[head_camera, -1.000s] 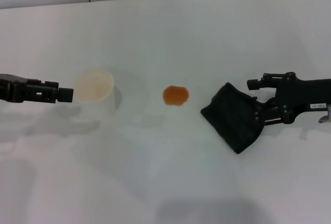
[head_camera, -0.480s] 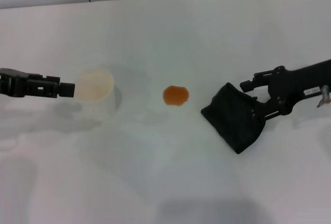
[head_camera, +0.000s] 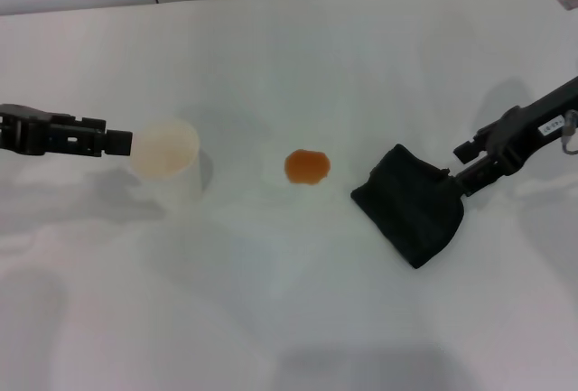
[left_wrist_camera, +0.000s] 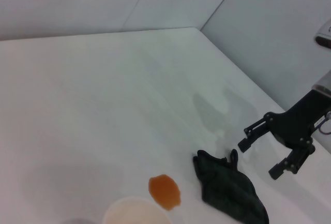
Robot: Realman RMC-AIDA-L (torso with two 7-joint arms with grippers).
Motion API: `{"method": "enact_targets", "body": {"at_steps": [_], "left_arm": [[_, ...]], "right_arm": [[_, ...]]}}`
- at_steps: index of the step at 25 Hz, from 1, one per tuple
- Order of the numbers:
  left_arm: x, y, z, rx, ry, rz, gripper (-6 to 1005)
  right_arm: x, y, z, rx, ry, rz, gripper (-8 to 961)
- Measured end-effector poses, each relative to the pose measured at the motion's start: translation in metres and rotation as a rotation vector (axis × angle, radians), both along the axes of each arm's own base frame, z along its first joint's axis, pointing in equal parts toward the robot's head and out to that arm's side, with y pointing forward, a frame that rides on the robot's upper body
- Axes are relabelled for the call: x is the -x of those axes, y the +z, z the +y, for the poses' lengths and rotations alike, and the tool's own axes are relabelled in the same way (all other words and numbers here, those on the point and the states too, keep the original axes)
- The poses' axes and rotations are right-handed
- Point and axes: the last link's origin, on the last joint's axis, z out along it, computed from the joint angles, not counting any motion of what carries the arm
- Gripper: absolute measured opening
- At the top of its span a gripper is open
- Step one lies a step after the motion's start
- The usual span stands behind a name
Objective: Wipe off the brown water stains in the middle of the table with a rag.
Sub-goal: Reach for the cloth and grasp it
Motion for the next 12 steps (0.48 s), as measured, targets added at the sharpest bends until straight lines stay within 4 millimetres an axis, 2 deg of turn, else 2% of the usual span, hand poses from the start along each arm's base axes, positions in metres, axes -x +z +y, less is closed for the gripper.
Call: {"method": "enact_targets", "body": {"at_steps": [6,12], "left_arm": [[-0.001,0.0,0.001,0.001,-0.002,0.003,862],[-0.001,0.0,0.001,0.003,-0.001,0.006,862]], "right_arm": [[-0.003,-0.02,0.003,-0.012,0.012,0.036,840],[-0.008,-0.025,0.004,-0.061,-0.002,0.074,840]]}}
